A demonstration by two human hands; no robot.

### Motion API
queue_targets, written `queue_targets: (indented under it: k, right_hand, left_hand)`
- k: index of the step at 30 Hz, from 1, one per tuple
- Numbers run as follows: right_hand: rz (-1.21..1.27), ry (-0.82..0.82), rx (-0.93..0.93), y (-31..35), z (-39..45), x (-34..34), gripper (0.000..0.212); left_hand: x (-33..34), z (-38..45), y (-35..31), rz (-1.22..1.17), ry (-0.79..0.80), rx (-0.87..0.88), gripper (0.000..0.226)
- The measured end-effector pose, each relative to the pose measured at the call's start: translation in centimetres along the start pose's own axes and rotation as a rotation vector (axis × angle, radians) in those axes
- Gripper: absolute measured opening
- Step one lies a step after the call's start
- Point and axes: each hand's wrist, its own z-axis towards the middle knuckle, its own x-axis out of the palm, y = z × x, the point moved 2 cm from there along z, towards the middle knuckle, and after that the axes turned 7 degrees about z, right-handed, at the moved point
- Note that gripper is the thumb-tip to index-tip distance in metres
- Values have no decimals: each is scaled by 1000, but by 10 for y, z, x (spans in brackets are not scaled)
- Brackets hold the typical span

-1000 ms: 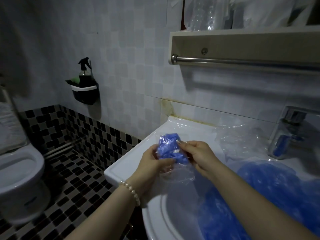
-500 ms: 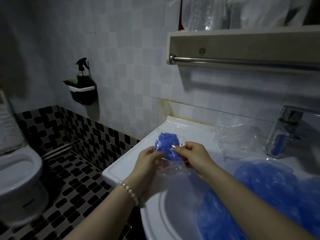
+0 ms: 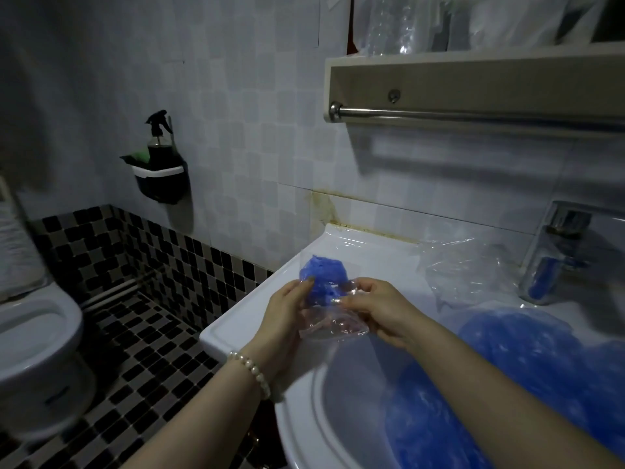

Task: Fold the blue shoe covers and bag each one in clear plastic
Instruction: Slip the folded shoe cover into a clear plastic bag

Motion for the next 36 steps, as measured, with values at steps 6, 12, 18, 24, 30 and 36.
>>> queue_targets:
  k: [6, 12, 18, 24, 30, 36]
  right_hand:
    - [53, 62, 7, 5, 0, -7, 41]
    - [71, 5, 44, 0, 3, -10, 23]
    - [-8, 73, 94, 3, 4, -16, 28]
    - [-218, 72, 151, 5, -5, -15, 12]
    - [-193, -60, -5, 5, 0, -11, 11]
    - [14, -251, -156, 18, 5, -24, 21]
  left_hand:
    - [1, -4, 2, 81, 91, 49, 44]
    - [3, -7, -5, -88, 164, -11, 29]
    - [1, 2, 2, -115, 39, -7, 28]
    - [0, 4, 3, -106, -16, 20, 30]
    - [0, 4, -1, -156, -41, 15, 33]
    - [12, 28, -20, -104, 88, -64, 50]
